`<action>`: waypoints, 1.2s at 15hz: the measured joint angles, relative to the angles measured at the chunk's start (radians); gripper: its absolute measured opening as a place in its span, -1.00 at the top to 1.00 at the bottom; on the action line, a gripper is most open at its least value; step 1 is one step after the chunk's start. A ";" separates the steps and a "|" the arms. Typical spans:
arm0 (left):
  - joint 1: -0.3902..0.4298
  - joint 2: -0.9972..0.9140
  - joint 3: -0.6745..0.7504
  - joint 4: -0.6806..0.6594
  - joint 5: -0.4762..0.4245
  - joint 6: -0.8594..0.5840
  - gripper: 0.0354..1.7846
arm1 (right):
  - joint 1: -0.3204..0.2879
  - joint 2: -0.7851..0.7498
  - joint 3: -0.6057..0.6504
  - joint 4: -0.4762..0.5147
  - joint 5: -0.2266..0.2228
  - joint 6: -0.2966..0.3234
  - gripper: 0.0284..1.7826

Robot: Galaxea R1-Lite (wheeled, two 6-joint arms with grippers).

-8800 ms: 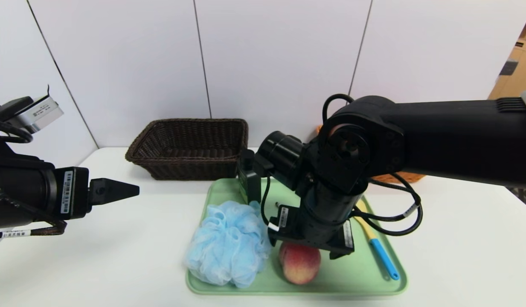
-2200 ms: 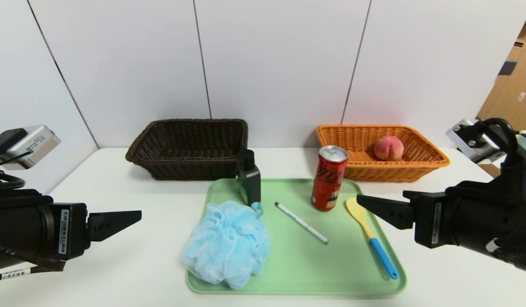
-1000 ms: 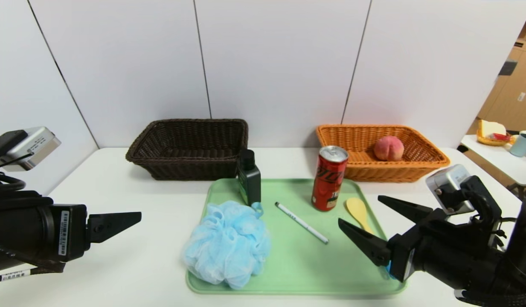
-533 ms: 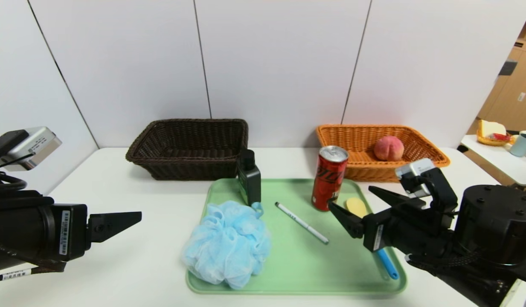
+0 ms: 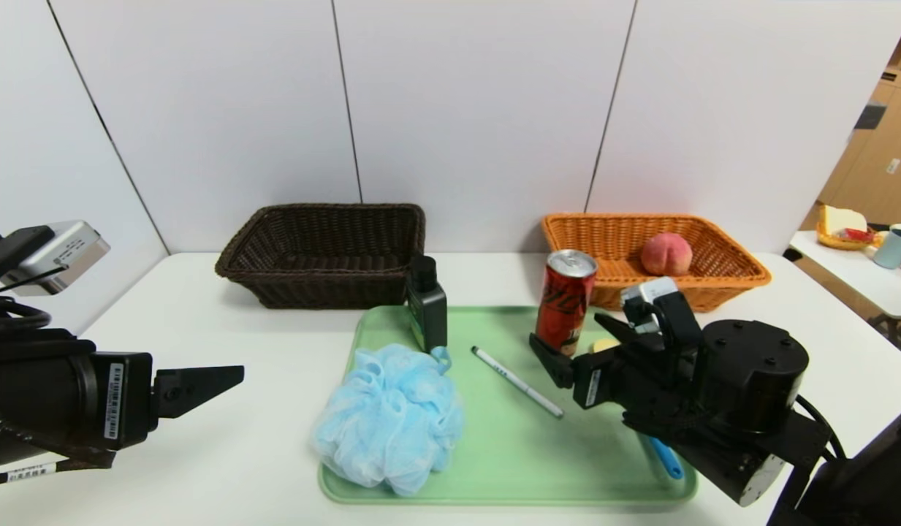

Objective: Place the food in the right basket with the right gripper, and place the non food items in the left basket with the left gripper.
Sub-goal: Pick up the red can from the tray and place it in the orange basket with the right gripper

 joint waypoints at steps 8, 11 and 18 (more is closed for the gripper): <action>0.000 0.002 0.000 0.001 0.000 0.000 -0.89 | -0.050 0.077 -0.091 0.000 0.000 0.000 -0.90; 0.000 0.002 0.000 0.001 0.000 0.000 -0.89 | -0.065 0.102 -0.132 0.000 -0.001 0.000 -0.90; 0.000 0.002 0.007 0.000 0.000 0.000 -0.89 | -0.056 0.140 -0.183 0.004 0.003 0.000 -0.71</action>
